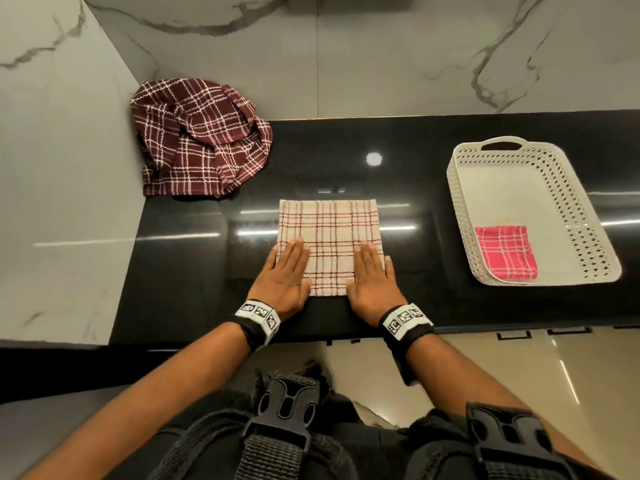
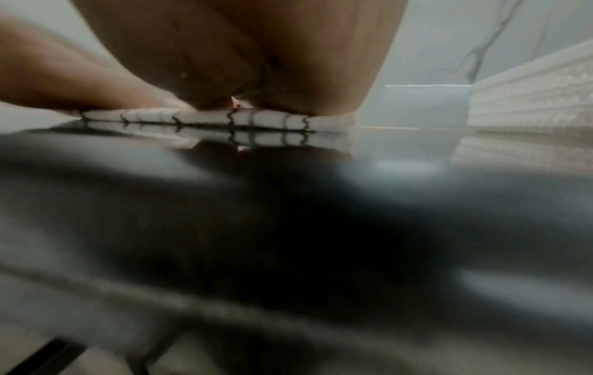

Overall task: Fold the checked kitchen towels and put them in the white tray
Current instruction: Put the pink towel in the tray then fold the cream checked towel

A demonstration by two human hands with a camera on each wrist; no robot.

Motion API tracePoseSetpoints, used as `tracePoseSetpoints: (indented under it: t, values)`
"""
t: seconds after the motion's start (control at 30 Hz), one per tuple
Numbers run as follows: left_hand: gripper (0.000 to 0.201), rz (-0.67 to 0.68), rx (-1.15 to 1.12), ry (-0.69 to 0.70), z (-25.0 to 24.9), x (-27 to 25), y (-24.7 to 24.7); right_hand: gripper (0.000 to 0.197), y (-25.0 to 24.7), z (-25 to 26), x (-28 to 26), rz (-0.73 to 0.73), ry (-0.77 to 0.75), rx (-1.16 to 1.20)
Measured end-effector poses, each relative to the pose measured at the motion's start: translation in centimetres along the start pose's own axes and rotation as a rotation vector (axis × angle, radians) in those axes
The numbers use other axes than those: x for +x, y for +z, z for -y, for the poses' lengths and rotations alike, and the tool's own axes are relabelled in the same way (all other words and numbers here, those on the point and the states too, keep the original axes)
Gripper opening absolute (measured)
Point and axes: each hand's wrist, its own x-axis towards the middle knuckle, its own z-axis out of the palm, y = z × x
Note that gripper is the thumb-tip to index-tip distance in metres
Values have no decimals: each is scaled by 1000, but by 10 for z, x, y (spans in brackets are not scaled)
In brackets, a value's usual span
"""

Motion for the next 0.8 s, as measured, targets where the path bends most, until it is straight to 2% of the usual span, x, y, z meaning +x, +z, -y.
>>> tracePoseSetpoints:
  t: [0.13, 0.27, 0.37, 0.5, 0.6, 0.67, 0.8]
  values:
    - [76, 13, 15, -11, -5, -36, 6, 84, 5, -26, -30, -2, -75, -36]
    - [102, 102, 34, 29, -9, -55, 12, 109, 14, -30, -54, 60, -121, -120]
    - [104, 139, 81, 29, -26, -81, 14, 119, 23, -33, -79, 55, -140, -201]
    - [78, 30, 13, 10, -41, -109, 24, 100, 37, -44, -107, -92, -180, -181]
    - [82, -20, -189, 20, -40, -124, 25, 85, 42, -56, -123, -150, -234, -84]
    - [76, -43, -390, 6, -36, -134, 18, 68, 42, -64, -129, -136, -260, 22]
    - [26, -239, -771, -154, -32, -143, -2, 31, 12, -64, -130, -180, -194, 413]
